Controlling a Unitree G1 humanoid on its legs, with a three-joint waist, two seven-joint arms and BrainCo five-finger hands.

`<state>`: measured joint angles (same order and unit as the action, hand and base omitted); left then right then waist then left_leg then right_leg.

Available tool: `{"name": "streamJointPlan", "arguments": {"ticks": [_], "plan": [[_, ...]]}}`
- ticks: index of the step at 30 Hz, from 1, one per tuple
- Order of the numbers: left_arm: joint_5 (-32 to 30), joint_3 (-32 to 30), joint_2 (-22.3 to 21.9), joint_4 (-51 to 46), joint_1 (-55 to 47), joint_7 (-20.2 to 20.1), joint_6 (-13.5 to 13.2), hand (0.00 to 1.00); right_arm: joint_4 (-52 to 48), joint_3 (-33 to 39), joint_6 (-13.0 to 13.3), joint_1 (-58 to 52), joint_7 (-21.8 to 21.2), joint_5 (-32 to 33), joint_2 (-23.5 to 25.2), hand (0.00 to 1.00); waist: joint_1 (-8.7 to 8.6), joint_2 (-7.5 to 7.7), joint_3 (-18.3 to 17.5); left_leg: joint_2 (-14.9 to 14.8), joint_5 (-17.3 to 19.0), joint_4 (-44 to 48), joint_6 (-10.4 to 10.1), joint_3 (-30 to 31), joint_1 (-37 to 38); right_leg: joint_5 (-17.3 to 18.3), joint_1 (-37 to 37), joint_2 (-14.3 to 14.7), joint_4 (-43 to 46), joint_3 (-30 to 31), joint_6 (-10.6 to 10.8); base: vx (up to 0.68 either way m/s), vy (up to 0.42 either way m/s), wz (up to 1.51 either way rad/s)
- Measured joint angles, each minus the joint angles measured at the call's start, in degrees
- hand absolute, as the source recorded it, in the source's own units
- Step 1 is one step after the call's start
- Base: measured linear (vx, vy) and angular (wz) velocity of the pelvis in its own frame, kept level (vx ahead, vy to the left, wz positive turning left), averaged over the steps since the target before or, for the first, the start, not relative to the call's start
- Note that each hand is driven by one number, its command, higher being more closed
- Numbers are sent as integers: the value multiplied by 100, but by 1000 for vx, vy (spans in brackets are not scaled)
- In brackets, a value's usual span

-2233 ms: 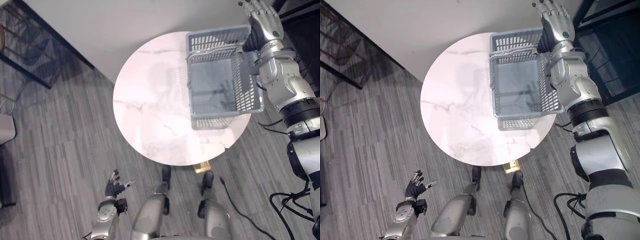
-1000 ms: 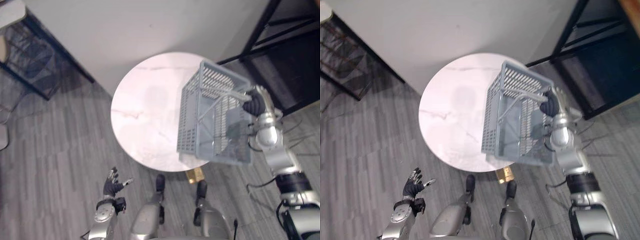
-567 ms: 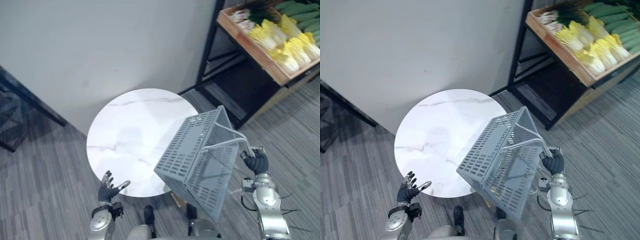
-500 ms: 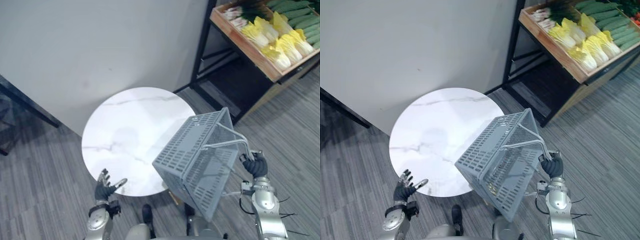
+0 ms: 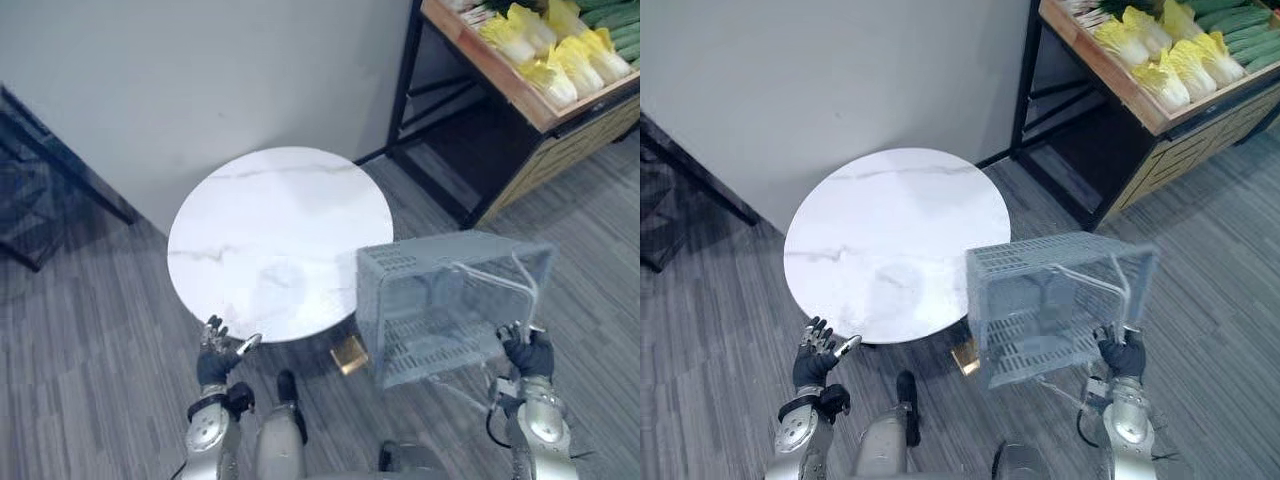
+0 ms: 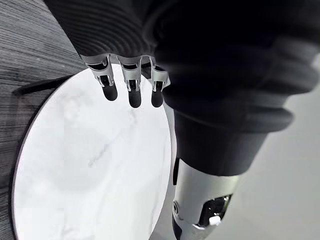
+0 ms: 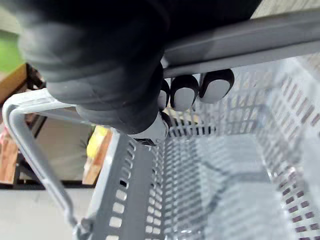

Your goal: Pick vegetable in the basket

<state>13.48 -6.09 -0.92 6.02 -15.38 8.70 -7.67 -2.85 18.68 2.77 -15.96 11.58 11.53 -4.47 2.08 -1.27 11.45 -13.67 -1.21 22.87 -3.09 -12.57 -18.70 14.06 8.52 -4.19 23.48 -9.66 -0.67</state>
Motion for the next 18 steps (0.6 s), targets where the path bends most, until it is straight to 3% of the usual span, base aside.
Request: {"name": "streamJointPlan", "arguments": {"ticks": [3,5,6,7,9,14,15,16,18], "plan": [[59,31,4,-34,-22,1,-3,0,-6,-1,5,-6,65,222,39,100,-22,-25,-14,-28,865,523,-72,175,590,-137,105,38,-19,63,-32,-215,-41,-3],[65,89,3,-75,-29,1,-3,0,-6,81,4,-14,76,328,92,100,-137,-65,-42,-22,1093,186,-160,148,997,-172,228,85,8,59,-21,-181,50,8],[61,136,3,-87,-14,0,-3,0,-6,221,17,-13,81,441,135,100,-168,-176,-113,10,1268,-539,-288,104,1323,-191,418,158,72,60,-3,-182,110,0],[53,141,26,-79,61,4,0,0,5,313,16,-13,93,579,207,100,-174,-100,-93,50,1290,-743,-417,50,1362,-211,539,144,136,117,23,-215,128,-24],[49,139,55,-68,36,14,3,0,9,344,16,-26,98,662,289,100,-127,63,-94,86,1271,-719,-381,-214,1469,-386,581,142,113,348,123,-167,114,-58],[-28,137,61,-62,136,39,5,0,23,344,16,-97,138,729,320,100,-166,93,-104,-5,1561,-354,-254,-1182,1739,-646,743,340,-50,1001,213,-101,101,-92],[-71,129,59,-61,156,49,5,0,25,340,15,-90,150,747,328,100,-150,91,-104,-36,1590,-338,-260,-1377,1800,-563,747,298,-127,887,62,-72,94,-138],[-74,119,55,-56,172,71,4,0,26,323,16,-49,155,754,369,100,-141,86,-99,-115,1624,-347,-268,-1718,1928,-530,767,90,-184,395,-26,-50,38,-154],[-74,116,97,16,206,152,4,0,32,314,16,-34,157,757,506,100,-158,134,-99,-196,1661,-405,-285,-2296,2223,-537,763,-283,-153,-451,-37,-27,13,-155]]}}
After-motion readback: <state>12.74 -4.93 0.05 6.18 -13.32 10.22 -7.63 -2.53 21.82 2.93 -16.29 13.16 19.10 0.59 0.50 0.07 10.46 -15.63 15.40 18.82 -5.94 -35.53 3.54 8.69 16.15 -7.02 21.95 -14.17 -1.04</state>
